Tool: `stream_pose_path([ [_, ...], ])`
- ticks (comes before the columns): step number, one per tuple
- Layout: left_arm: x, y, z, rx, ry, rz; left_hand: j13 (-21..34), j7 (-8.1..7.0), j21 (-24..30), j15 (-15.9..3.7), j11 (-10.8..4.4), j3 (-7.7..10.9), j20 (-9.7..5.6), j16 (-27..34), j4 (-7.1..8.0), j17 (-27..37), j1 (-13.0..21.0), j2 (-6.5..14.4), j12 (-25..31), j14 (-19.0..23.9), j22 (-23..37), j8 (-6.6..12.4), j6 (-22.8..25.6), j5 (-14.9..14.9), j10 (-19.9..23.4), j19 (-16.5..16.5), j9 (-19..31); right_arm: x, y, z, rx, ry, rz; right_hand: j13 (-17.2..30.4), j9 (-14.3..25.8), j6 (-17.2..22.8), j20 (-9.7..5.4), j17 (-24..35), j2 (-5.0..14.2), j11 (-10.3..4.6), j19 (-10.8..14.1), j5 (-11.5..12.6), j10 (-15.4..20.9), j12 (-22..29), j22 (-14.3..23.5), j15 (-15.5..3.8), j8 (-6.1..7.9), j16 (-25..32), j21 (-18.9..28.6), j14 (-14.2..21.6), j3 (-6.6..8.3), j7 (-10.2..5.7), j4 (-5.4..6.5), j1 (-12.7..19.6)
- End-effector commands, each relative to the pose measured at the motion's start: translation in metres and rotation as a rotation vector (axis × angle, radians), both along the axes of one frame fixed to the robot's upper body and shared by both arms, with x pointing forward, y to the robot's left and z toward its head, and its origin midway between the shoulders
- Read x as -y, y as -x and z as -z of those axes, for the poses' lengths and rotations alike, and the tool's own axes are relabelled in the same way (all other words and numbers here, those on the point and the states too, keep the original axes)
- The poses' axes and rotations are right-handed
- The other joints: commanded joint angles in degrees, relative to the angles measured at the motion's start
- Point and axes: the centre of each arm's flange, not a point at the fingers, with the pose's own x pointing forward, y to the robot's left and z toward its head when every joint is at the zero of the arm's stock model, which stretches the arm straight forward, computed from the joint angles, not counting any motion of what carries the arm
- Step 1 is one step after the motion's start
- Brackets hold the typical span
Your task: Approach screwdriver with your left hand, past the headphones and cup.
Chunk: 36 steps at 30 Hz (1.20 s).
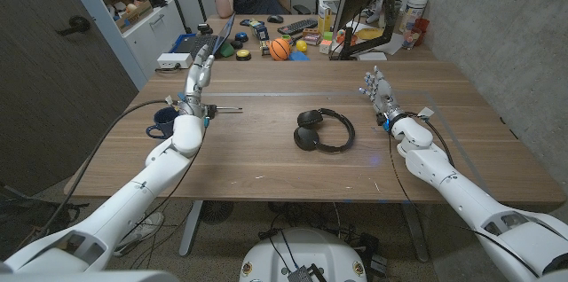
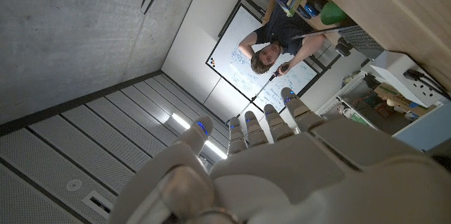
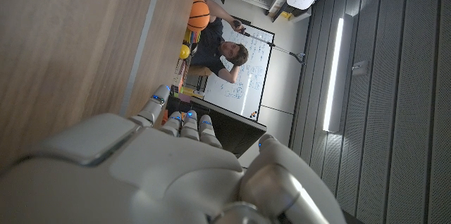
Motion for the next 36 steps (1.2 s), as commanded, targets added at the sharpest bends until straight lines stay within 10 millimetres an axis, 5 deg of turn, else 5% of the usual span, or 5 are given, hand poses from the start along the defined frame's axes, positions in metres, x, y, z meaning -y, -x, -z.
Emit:
stream_pose_path([
  [1,-0.008,0.012,-0.031,0.026,-0.209,-0.214,0.16,-0.16,-0.29,-2.17,0.03,0.93,0.2,-0.43,-0.04,0.06,1.17,2.82,-0.21,-0.73,0.33,-0.26,-1.02,0.36,-0.97,-0.51,0.31,0.002,-0.002,0.0,-0.002,0.001,-0.003,0.29,0.05,0.02,0.08,0.2,2.64,0.21,-0.81,0.34,-0.35,0.43,0.07,0.14,0.42,0.04,-0.29,-0.22,-0.13,0.24,0.18,-0.24],
  [14,-0.012,0.012,-0.052,-0.047,-0.431,-0.398,0.22,-1.43,-0.81,-2.36,-0.86,1.33,0.42,-0.45,-0.64,0.0,2.19,1.28,0.19,-1.12,0.38,0.19,-0.55,-0.19,-0.98,-0.56,0.43,0.008,-0.003,0.002,-0.004,-0.004,-0.002,0.29,0.05,0.03,0.12,0.22,2.51,0.2,-0.71,0.33,-0.31,0.44,0.08,0.14,0.42,0.02,-0.53,-0.17,-0.34,0.29,0.23,-0.38],
  [24,-0.017,0.014,-0.057,-0.178,-0.571,-0.511,0.18,-5.17,-2.83,-2.55,-1.65,0.27,2.88,-0.71,-8.36,0.07,7.76,-2.2,-0.37,-2.93,0.11,0.13,-2.61,-1.24,-4.52,-0.42,0.4,0.011,-0.006,0.001,-0.002,-0.001,-0.006,0.29,0.06,0.1,0.15,0.23,2.4,0.11,-0.61,0.33,-0.22,0.47,0.09,0.15,0.44,0.01,-0.74,-0.11,-0.54,0.27,0.27,-0.51],
  [31,-0.021,0.015,-0.059,-0.22,-0.641,-0.581,0.1,-5.24,-4.81,-1.7,-1.5,-2.01,4.7,-0.12,-13.35,0.16,12.35,-5.26,0.04,-3.66,-0.14,0.32,-5.27,-1.34,-7.53,0.48,0.42,0.012,-0.007,-0.001,0.005,0.007,-0.008,0.28,0.06,0.18,0.15,0.23,2.32,0.25,-0.53,0.34,-0.08,0.52,0.09,0.14,0.47,0.03,-0.87,0.0,-0.68,0.26,0.29,-0.59],
  [36,-0.025,0.013,-0.06,-0.266,-0.681,-0.609,0.07,-4.64,-5.71,-0.26,-0.56,-3.28,6.01,0.21,-14.59,0.24,16.13,-8.11,0.28,-2.85,-0.2,0.68,-5.77,-0.72,-7.27,2.22,0.38,0.013,-0.008,-0.002,0.005,0.011,-0.009,0.28,0.06,0.22,0.15,0.24,2.21,0.15,-0.47,0.34,-0.1,0.5,0.1,0.17,0.48,0.05,-0.97,0.08,-0.82,0.25,0.31,-0.67],
])
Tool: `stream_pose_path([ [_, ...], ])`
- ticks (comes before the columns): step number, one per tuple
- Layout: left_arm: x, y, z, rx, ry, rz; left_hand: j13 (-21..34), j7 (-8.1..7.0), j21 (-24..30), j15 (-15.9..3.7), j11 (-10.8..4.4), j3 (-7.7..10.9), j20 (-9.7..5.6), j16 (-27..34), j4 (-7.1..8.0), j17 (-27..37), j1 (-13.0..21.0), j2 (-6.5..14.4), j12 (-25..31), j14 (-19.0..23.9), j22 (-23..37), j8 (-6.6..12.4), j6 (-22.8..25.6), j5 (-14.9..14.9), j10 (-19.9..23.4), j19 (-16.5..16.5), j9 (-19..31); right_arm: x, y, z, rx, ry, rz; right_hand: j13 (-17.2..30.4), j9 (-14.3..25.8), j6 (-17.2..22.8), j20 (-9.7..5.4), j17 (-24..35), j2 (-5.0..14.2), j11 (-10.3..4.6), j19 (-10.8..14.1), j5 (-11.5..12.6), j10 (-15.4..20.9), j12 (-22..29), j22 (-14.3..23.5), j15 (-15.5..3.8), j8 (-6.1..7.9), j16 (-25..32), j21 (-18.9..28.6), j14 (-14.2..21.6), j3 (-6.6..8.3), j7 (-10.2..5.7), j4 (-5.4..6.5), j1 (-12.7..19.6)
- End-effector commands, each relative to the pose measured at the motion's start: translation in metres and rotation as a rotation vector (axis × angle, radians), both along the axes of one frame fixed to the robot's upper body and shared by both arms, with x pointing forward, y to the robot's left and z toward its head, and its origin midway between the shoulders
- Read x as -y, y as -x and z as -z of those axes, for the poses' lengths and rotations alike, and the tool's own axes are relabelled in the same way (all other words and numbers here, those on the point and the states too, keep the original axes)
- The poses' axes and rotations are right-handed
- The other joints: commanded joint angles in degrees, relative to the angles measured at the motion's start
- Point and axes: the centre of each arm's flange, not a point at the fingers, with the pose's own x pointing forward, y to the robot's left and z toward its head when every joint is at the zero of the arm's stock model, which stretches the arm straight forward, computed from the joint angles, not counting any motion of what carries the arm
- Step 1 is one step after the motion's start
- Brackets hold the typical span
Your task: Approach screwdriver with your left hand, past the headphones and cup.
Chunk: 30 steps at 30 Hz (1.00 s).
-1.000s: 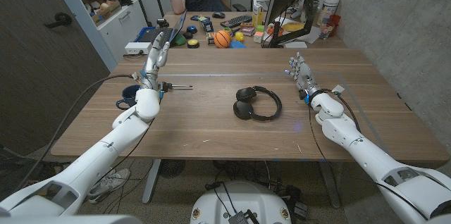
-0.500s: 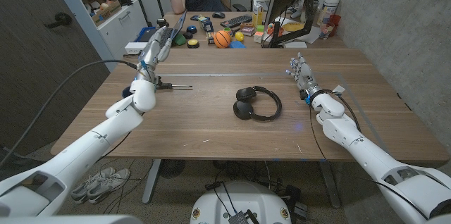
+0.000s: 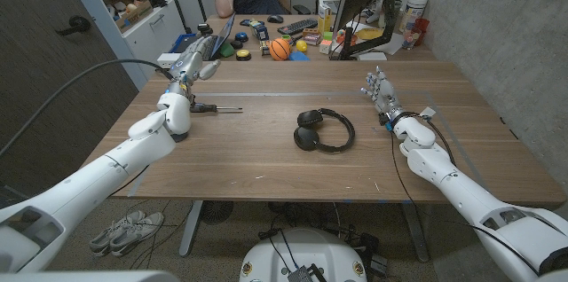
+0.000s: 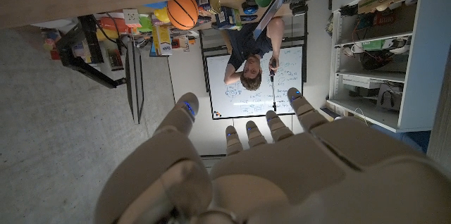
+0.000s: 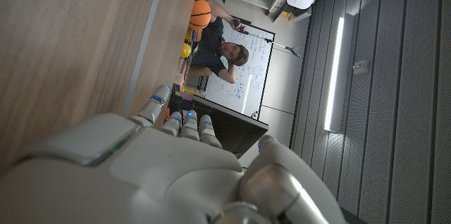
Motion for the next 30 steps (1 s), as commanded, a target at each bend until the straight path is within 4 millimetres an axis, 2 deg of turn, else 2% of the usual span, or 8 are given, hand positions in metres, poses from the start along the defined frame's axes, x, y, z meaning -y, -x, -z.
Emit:
stream_pose_path([
  [1,-0.009,0.0,-0.006,-0.095,-0.103,-0.127,0.09,0.76,-1.26,0.27,0.71,-0.94,1.5,0.31,-0.87,0.25,3.87,-2.46,0.07,-0.09,-0.06,0.24,-1.5,0.82,-0.7,1.14,0.12,0.003,-0.001,-0.002,0.003,0.005,-0.004,0.29,0.08,0.21,0.16,0.25,1.97,0.1,-0.48,0.34,-0.1,0.5,0.11,0.15,0.47,0.04,-0.18,0.06,-0.34,0.23,-0.18,-0.44],
  [3,-0.01,-0.001,-0.007,-0.115,-0.112,-0.139,0.11,1.19,-1.88,0.71,1.39,-1.59,2.16,0.16,-0.78,0.3,5.42,-3.66,-0.1,-0.69,-0.04,-0.23,-3.44,1.08,-1.72,1.28,0.12,0.003,-0.001,-0.002,0.004,0.009,-0.004,0.29,0.08,0.23,0.15,0.25,1.93,0.14,-0.45,0.34,-0.07,0.51,0.11,0.16,0.48,0.04,-0.21,0.09,-0.4,0.23,-0.17,-0.47],
  [5,-0.012,-0.004,-0.008,-0.149,-0.121,-0.147,0.15,0.93,-2.5,1.82,2.01,-2.86,3.53,0.01,-0.68,0.39,7.19,-5.96,-0.09,-1.62,-0.02,-0.34,-5.09,1.28,-2.78,1.96,0.16,0.004,-0.001,-0.002,0.005,0.01,-0.003,0.29,0.08,0.24,0.15,0.25,1.9,0.22,-0.43,0.35,-0.03,0.53,0.11,0.18,0.48,0.05,-0.25,0.12,-0.44,0.24,-0.17,-0.49],
  [8,-0.016,-0.009,-0.01,-0.205,-0.132,-0.15,0.23,0.54,-3.54,2.52,2.63,-4.69,3.75,-0.16,-0.35,0.5,8.91,-8.89,-0.23,-3.17,0.01,-0.62,-7.54,1.52,-4.94,1.99,0.23,0.004,-0.001,-0.003,0.005,0.01,-0.004,0.29,0.08,0.28,0.15,0.25,1.84,0.21,-0.4,0.35,0.01,0.54,0.11,0.19,0.49,0.08,-0.3,0.23,-0.52,0.24,-0.16,-0.53],
  [11,-0.02,-0.012,-0.011,-0.251,-0.141,-0.145,0.32,-0.16,-4.48,4.02,3.08,-6.33,3.86,-0.31,0.11,0.61,9.99,-10.63,-0.35,-5.0,0.03,-0.89,-9.86,1.86,-7.45,1.57,0.31,0.005,-0.001,-0.003,0.006,0.01,-0.003,0.29,0.08,0.3,0.15,0.25,1.76,0.21,-0.34,0.36,0.02,0.53,0.11,0.26,0.49,0.08,-0.37,0.27,-0.62,0.25,-0.16,-0.57],
  [18,-0.026,-0.024,-0.011,-0.386,-0.161,-0.124,0.46,-0.31,-5.63,5.51,3.04,-8.83,3.96,-0.58,0.7,0.87,10.63,-11.61,-0.5,-8.94,-0.08,-0.86,-12.35,2.3,-12.29,-0.01,0.46,0.006,0.001,-0.005,0.011,0.016,-0.001,0.28,0.08,0.41,0.2,0.24,1.63,0.32,-0.04,0.39,0.1,0.54,0.11,0.37,0.52,0.07,-0.48,0.34,-0.83,0.23,-0.15,-0.65],
  [27,-0.027,-0.035,-0.009,-0.527,-0.187,-0.088,0.58,-0.23,-5.64,5.52,3.26,-10.37,3.92,-0.39,0.77,1.02,11.03,-11.91,-0.15,-10.61,-0.05,-1.11,-14.98,2.47,-13.83,-0.18,0.55,0.005,0.002,-0.007,0.015,0.02,0.003,0.28,0.08,0.45,0.22,0.24,1.51,0.16,0.11,0.43,0.85,0.79,0.11,0.45,0.52,0.08,-0.66,0.47,-1.07,0.27,-0.14,-0.73],
  [30,-0.027,-0.037,-0.009,-0.557,-0.196,-0.084,0.66,-0.24,-5.57,6.53,3.98,-11.75,3.93,-0.44,0.77,1.07,11.51,-11.99,-0.22,-12.49,-0.05,-1.26,-17.59,2.65,-15.9,0.04,0.63,0.005,0.002,-0.007,0.015,0.021,0.004,0.28,0.08,0.49,0.21,0.24,1.46,0.18,0.16,0.44,0.91,0.79,0.11,0.55,0.53,0.08,-0.72,0.5,-1.15,0.33,-0.13,-0.76],
])
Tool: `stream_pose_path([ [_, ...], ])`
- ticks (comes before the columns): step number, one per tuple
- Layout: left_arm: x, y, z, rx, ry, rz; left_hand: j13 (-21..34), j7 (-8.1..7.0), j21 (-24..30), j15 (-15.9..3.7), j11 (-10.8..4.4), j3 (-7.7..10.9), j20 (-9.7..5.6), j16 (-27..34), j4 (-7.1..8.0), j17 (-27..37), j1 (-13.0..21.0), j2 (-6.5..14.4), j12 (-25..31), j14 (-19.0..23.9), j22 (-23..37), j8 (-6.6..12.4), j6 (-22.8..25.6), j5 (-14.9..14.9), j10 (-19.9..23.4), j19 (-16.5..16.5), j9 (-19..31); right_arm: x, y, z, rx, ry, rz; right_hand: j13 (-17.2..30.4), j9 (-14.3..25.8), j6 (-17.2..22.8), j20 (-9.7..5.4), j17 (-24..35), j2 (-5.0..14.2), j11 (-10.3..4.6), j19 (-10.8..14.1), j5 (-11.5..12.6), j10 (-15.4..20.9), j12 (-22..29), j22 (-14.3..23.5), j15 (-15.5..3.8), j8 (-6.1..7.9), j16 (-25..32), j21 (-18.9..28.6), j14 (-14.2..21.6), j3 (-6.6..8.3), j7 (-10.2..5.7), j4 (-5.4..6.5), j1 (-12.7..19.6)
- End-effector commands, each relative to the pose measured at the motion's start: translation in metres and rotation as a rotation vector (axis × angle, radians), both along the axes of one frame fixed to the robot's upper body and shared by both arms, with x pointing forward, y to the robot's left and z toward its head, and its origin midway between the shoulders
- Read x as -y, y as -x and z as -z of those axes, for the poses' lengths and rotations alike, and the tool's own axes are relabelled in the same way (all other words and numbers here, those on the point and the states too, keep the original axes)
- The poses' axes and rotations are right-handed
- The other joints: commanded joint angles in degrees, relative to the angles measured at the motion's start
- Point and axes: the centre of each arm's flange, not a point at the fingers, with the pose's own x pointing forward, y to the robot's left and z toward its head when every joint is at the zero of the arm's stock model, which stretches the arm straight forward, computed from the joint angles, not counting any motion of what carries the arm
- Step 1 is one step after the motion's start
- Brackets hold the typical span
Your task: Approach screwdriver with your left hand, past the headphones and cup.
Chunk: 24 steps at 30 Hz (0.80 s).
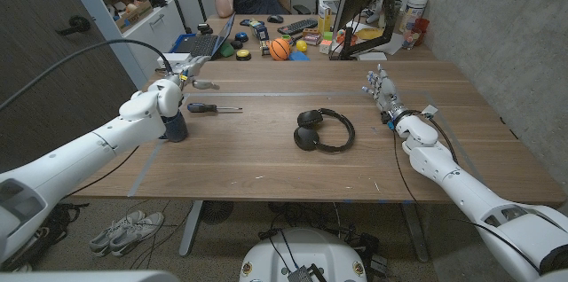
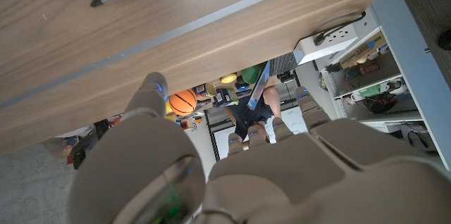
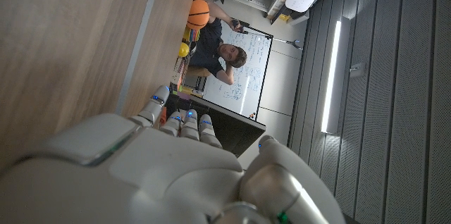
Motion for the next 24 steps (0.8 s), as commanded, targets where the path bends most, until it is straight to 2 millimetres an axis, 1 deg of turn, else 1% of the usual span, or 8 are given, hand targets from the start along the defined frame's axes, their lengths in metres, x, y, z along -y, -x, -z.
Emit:
stream_pose_path([
  [1,-0.003,-0.0113,0.0025,-0.179,-0.017,0.019,0.23,-0.29,0.07,1.56,1.35,-1.77,-0.05,0.14,-0.05,0.16,0.75,-0.35,0.0,-6.89,0.1,-0.37,-13.42,0.76,-12.65,-0.13,0.39,-0.0006,0.0014,-0.0015,0.004,0.006,0.004,0.28,0.09,0.3,0.21,0.24,1.46,0.16,0.17,0.23,0.51,0.35,0.12,0.14,0.53,0.08,-0.09,0.09,-0.46,0.11,0.1,-0.77],
  [5,-0.0041,-0.0132,0.0024,-0.213,-0.022,0.01,0.25,-0.32,0.0,2.5,2.18,-2.61,-0.05,0.29,-0.03,0.18,1.16,-0.24,0.08,-7.56,0.09,-0.4,-15.31,0.91,-13.82,-0.35,0.45,-0.0013,0.0009,-0.0019,0.008,0.008,0.005,0.28,0.08,0.28,0.24,0.24,1.4,0.24,0.23,0.25,0.53,0.33,0.12,0.34,0.52,0.08,-0.17,0.13,-0.57,0.1,0.1,-0.81],
  [7,-0.0046,-0.0144,0.0024,-0.23,-0.029,0.004,0.25,-0.36,0.02,2.41,1.73,-2.8,-0.06,0.58,-0.02,0.17,1.36,-0.1,0.25,-7.1,0.11,-0.34,-15.78,0.97,-13.72,-0.33,0.47,-0.0015,0.0007,-0.0021,0.002,-0.001,0.004,0.28,0.08,0.27,0.24,0.24,1.37,0.3,0.25,0.26,0.58,0.34,0.12,0.37,0.51,0.06,-0.22,0.11,-0.63,0.1,0.11,-0.83],
  [9,-0.0053,-0.0152,0.0027,-0.244,-0.027,-0.002,0.19,-0.4,0.25,2.14,0.88,-3.5,-0.11,1.68,-0.01,0.1,2.18,0.28,0.98,-4.73,0.16,0.24,-16.32,1.19,-12.34,0.19,0.56,-0.0016,0.0007,-0.0024,0.005,0.005,0.005,0.28,0.08,0.3,0.24,0.24,1.35,0.22,0.26,0.26,0.56,0.32,0.12,0.42,0.51,0.06,-0.25,0.12,-0.67,0.1,0.11,-0.85],
  [11,-0.0058,-0.0158,0.0032,-0.252,-0.026,-0.003,0.09,-0.38,0.52,1.71,0.69,-4.05,-0.17,2.34,-0.03,0.0,2.85,0.41,1.52,-2.83,0.18,0.79,-15.94,1.37,-10.78,1.09,0.6,-0.0016,0.0008,-0.0026,0.009,0.006,0.007,0.29,0.08,0.29,0.28,0.24,1.34,0.24,0.28,0.27,0.59,0.32,0.12,0.43,0.51,0.06,-0.29,0.14,-0.72,0.06,0.12,-0.87],
  [21,-0.0057,-0.016,0.005,-0.276,-0.042,-0.022,-0.41,-0.35,1.36,0.46,0.62,-6.14,-0.29,3.83,-0.07,-0.44,5.97,0.91,2.84,4.15,0.07,3.25,-10.66,2.1,-3.56,6.91,0.65,-0.0026,0.0013,-0.0029,0.009,0.003,0.008,0.29,0.08,0.27,0.27,0.25,1.27,0.16,0.36,0.33,0.62,0.26,0.13,0.46,0.48,0.04,-0.55,0.21,-1.0,0.13,0.16,-0.96],
  [22,-0.0057,-0.0161,0.0053,-0.281,-0.041,-0.021,-0.48,-0.37,1.48,-0.05,0.27,-6.55,-0.3,3.87,-0.1,-0.49,6.95,1.06,2.9,5.39,0.02,3.78,-9.12,2.28,-2.14,8.59,0.63,-0.0027,0.0013,-0.0028,0.009,0.002,0.008,0.29,0.08,0.27,0.27,0.25,1.27,0.14,0.36,0.34,0.62,0.26,0.13,0.46,0.48,0.04,-0.57,0.21,-1.03,0.1,0.16,-0.96],
  [24,-0.0056,-0.0163,0.0058,-0.284,-0.047,-0.026,-0.53,-0.38,1.47,-0.53,-0.24,-6.89,-0.28,4.06,-0.11,-0.54,7.81,1.2,3.0,6.89,-0.03,4.11,-8.01,2.4,-0.73,9.89,0.59,-0.0028,0.0014,-0.0027,0.009,0.002,0.008,0.29,0.08,0.25,0.31,0.25,1.27,0.19,0.28,0.35,0.61,0.24,0.13,0.47,0.47,0.02,-0.66,0.19,-1.07,0.13,0.17,-0.98],
])
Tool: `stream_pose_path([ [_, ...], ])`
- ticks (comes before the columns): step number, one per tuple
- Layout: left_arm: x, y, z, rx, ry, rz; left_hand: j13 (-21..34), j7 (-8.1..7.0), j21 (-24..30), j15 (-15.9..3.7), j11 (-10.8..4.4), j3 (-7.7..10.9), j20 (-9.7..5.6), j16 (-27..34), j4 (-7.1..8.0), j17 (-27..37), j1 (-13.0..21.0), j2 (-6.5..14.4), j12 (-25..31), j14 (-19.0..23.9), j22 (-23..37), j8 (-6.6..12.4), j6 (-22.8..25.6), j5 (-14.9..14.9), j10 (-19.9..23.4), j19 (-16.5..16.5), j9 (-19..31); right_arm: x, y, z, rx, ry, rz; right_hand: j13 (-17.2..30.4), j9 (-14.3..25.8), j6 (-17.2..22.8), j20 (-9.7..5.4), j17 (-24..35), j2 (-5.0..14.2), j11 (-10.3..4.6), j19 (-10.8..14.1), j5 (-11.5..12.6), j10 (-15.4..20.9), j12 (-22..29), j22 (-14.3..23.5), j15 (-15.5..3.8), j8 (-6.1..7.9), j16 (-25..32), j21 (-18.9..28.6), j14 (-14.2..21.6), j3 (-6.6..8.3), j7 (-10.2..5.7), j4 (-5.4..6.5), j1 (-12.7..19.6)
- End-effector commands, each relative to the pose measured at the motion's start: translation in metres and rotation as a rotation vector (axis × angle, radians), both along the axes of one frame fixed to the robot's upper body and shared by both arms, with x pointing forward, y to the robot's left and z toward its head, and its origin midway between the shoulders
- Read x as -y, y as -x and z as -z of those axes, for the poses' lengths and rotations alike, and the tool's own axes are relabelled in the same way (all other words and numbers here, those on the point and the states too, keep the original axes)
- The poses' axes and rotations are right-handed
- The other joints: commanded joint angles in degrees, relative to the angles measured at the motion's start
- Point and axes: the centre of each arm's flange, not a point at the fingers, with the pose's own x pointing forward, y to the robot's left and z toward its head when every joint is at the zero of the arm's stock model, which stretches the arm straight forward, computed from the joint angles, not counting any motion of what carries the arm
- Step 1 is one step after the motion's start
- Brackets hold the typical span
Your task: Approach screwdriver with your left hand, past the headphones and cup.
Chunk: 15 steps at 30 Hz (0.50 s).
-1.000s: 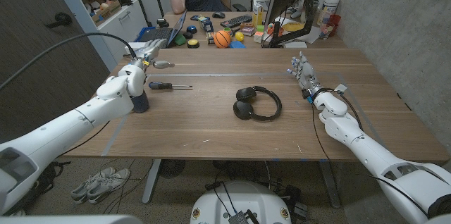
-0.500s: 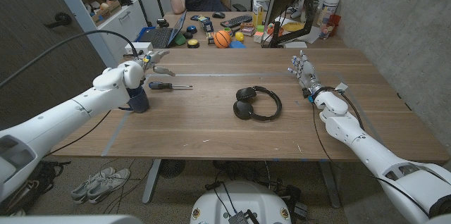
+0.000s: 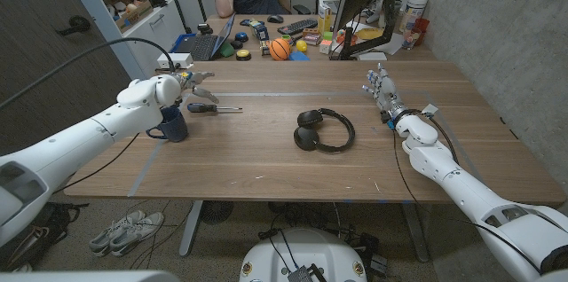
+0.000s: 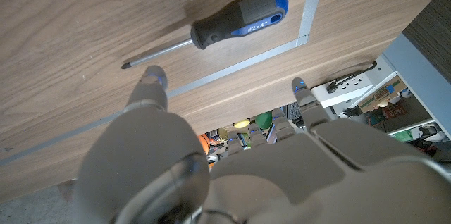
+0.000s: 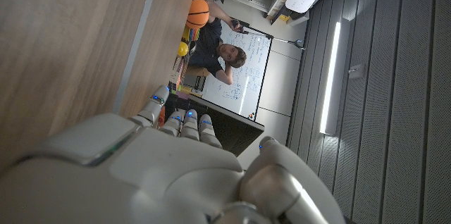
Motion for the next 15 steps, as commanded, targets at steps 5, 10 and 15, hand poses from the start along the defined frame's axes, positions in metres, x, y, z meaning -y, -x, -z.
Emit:
stream_pose_path([
  [5,-0.0019,-0.0025,0.0037,-0.063,-0.023,-0.032,-0.05,-0.39,0.05,-2.04,-2.54,-1.69,0.17,0.38,0.02,-0.15,3.78,0.37,0.86,4.71,-0.04,1.83,-4.55,0.81,3.87,5.25,-0.02,-0.0017,0.001,-0.0014,0.007,-0.003,0.003,0.29,0.09,0.25,0.09,0.25,1.4,0.22,0.11,0.41,0.63,0.23,0.13,0.27,0.46,0.01,-0.54,0.01,-0.57,0.14,0.03,-0.53],
  [10,-0.0017,-0.0038,0.0043,-0.069,-0.034,-0.046,-0.11,-0.41,-0.42,-3.82,-4.62,-2.6,0.23,0.25,0.18,-0.19,5.58,0.61,1.16,7.28,-0.1,2.71,-1.1,1.02,8.42,7.16,-0.11,-0.0009,0.0016,-0.0012,0.011,-0.002,0.008,0.29,0.09,0.22,0.1,0.25,1.39,0.21,0.14,0.43,0.58,0.19,0.13,0.29,0.45,-0.01,-0.64,0.01,-0.67,0.13,0.04,-0.55],
  [15,-0.0017,-0.0057,0.005,-0.087,-0.047,-0.054,-0.07,-0.38,-0.68,-5.19,-6.81,-3.47,0.2,-0.32,0.5,-0.15,6.66,0.94,1.06,8.09,-0.1,3.43,1.99,1.08,12.0,8.48,-0.18,0.0004,0.0027,-0.002,0.012,-0.012,0.013,0.29,0.09,0.2,0.1,0.24,1.38,0.14,0.18,0.45,0.58,0.18,0.13,0.39,0.44,0.03,-0.71,0.16,-0.74,0.17,0.04,-0.56],
])
